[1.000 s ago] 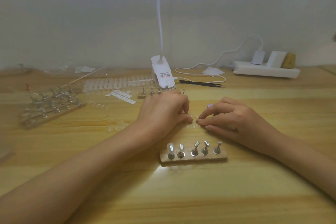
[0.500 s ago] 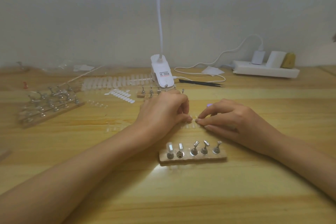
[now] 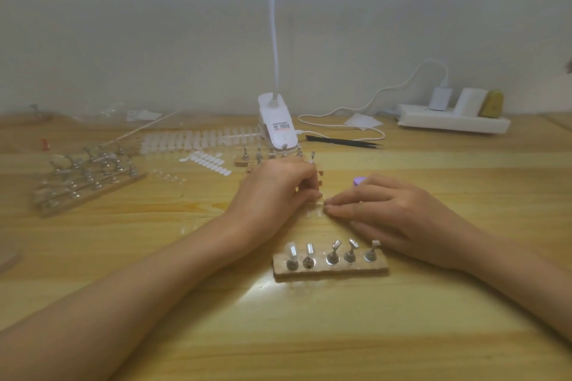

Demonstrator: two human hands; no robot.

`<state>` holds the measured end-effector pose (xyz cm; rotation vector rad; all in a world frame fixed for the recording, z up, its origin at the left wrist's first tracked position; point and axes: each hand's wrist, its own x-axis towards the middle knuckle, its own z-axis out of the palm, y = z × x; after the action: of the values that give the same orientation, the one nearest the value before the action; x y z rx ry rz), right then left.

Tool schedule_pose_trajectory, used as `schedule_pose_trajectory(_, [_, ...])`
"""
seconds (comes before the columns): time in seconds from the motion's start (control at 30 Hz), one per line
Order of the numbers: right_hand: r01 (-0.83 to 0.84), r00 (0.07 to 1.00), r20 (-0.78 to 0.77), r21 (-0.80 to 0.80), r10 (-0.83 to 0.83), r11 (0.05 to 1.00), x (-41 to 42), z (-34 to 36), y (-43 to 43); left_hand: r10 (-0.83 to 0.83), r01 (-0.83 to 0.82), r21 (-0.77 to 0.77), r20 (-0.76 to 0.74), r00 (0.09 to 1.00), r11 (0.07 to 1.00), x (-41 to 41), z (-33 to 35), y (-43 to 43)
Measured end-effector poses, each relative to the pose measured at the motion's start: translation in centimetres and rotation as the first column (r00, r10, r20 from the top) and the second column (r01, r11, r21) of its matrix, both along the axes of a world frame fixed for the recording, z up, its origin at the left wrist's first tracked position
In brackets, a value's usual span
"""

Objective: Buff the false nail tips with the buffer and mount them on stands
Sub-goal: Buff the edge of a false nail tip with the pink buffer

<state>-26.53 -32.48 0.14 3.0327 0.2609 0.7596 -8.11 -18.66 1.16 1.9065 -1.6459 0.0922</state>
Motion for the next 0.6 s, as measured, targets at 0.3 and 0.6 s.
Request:
schedule_pose_trajectory(0.3, [0.021,0.997,-0.07,0.124,-0.012,0.992,0.0,0.2,-0.1,0.041,-0.049,0.054,0.13,0.991,0.997,-0.7,0.1,-0.2])
schedule_pose_trajectory(0.6, [0.035,0.997,-0.072,0.188,-0.021,0.981,0.0,0.1,-0.1,0.069,-0.101,0.096,0.294,0.953,0.99,-1.2,-0.1,-0.6])
